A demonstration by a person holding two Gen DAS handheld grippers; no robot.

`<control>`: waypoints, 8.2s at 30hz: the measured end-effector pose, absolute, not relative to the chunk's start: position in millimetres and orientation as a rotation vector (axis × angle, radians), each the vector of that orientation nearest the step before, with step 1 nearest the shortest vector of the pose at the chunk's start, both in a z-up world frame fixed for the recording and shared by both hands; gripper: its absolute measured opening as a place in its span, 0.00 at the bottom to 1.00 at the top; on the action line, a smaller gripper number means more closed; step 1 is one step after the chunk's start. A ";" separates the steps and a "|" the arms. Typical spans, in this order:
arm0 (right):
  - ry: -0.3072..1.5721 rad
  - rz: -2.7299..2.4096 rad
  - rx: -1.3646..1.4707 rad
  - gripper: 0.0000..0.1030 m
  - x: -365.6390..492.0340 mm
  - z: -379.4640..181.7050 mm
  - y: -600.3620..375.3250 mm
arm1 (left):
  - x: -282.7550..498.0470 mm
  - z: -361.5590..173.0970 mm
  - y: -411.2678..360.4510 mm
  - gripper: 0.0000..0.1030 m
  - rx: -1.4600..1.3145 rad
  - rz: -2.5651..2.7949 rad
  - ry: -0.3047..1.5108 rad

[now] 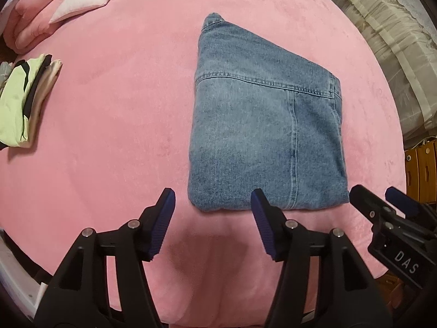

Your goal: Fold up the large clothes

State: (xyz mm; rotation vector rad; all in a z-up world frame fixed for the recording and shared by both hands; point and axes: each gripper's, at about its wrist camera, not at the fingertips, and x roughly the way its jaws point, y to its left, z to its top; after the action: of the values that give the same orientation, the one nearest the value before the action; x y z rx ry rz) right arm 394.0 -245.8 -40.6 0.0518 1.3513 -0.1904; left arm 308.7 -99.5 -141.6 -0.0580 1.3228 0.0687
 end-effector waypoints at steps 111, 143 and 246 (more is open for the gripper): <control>0.981 0.564 0.239 0.15 576.9 -141.3 423.7 | 398.8 -83.4 604.3 0.33 -0.100 0.350 1.053; 1.258 0.146 -0.005 0.80 231.3 -161.8 40.6 | 180.4 -163.7 347.2 0.63 -0.483 0.728 0.694; 1.112 -0.041 -0.130 1.00 6.6 103.9 -210.0 | 6.9 42.5 -43.0 0.99 -0.067 0.184 1.039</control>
State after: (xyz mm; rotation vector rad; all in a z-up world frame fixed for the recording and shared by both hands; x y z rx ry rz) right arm 6.6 -210.0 103.9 -0.1296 1.1123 -0.0411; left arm 6.9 -43.0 42.5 -0.0671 1.0389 0.1841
